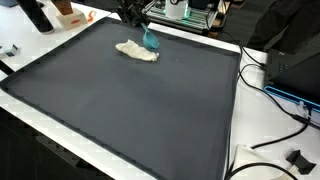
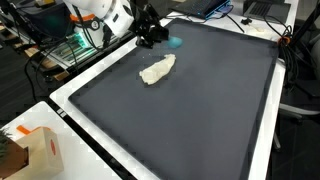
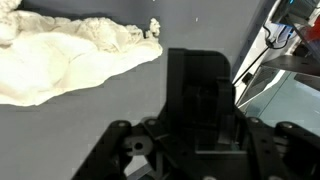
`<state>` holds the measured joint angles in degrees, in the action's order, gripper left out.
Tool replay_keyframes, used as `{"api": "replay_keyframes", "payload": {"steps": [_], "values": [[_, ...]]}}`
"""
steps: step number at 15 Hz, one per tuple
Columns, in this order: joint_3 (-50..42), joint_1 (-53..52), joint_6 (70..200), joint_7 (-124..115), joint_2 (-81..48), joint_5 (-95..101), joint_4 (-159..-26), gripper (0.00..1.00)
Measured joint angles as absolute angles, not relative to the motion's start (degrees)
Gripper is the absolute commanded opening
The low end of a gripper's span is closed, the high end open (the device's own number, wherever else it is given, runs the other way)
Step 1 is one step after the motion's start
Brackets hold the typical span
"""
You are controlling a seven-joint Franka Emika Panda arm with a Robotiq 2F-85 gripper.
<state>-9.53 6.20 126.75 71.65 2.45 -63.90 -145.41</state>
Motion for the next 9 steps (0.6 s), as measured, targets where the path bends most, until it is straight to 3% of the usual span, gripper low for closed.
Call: {"api": "replay_keyframes", "payload": {"steps": [9], "values": [[-9.56, 7.1, 126.75, 60.32, 5.22, -63.95, -145.65, 0.27]]}}
